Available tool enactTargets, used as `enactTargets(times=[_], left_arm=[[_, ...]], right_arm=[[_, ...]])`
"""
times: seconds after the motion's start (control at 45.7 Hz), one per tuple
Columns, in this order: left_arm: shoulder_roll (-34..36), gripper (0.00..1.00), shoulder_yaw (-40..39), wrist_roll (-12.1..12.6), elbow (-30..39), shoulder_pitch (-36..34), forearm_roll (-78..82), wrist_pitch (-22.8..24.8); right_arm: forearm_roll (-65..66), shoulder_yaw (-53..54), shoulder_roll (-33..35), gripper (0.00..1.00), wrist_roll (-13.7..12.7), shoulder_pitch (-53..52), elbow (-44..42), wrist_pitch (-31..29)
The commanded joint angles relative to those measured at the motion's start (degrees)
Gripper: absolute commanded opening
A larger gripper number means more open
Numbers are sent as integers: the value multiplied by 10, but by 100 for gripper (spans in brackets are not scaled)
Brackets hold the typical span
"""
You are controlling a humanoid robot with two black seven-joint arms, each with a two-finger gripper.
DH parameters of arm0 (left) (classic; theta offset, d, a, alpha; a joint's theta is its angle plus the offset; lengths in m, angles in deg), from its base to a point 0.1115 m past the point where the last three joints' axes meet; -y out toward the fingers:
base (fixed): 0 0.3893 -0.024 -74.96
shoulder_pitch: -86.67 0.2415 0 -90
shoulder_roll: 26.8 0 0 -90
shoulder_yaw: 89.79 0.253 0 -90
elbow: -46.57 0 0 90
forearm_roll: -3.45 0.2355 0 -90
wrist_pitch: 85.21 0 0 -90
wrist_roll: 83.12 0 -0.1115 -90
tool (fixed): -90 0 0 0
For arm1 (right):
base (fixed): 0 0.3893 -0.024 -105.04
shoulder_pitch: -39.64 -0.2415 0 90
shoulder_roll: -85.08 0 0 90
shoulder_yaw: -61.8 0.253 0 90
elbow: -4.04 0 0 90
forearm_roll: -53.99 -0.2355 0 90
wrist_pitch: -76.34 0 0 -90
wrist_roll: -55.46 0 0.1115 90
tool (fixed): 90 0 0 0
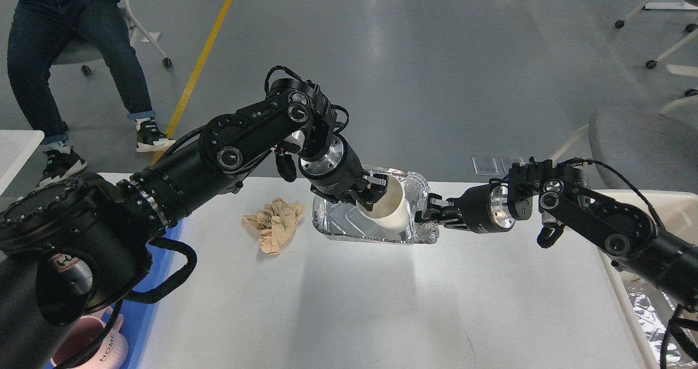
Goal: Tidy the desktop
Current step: 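Lower the paper cup into the foil tray and release it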
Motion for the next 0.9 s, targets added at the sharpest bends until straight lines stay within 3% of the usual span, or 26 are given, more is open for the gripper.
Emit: enactTargets(times=[0.0, 0.131, 0.241, 0.285, 0.329, 0.35, 0.394, 0.416, 0.876], left_arm=[[-1, 0, 0, 0, -5, 0, 1, 0], [-4, 2, 3, 0, -9, 2, 1, 0], [-11, 29, 4, -1, -19, 1, -4, -6], [-12, 51, 4, 0, -20, 1, -5, -9], [-11, 55, 4, 0, -20, -1, -8, -6], [-11, 62, 3, 0, -20, -1, -8, -7], [-10, 90, 4, 0, -21, -2, -8, -7], [-10, 100, 3, 1, -21, -2, -8, -7], [18, 100, -7, 7, -21, -51, -68, -6]], right_arm=[[0, 0, -3, 0, 0, 0, 0, 0], [0, 0, -3, 0, 0, 0, 0, 0], [0, 0, -3, 0, 0, 1, 0, 0], [0, 0, -3, 0, 0, 1, 0, 0], [0, 0, -3, 0, 0, 1, 1, 0], [0, 0, -3, 0, 0, 1, 0, 0], [0, 0, -2, 0, 0, 2, 1, 0], [0, 0, -2, 0, 0, 2, 1, 0], [0, 0, 2, 0, 0, 5, 2, 0]])
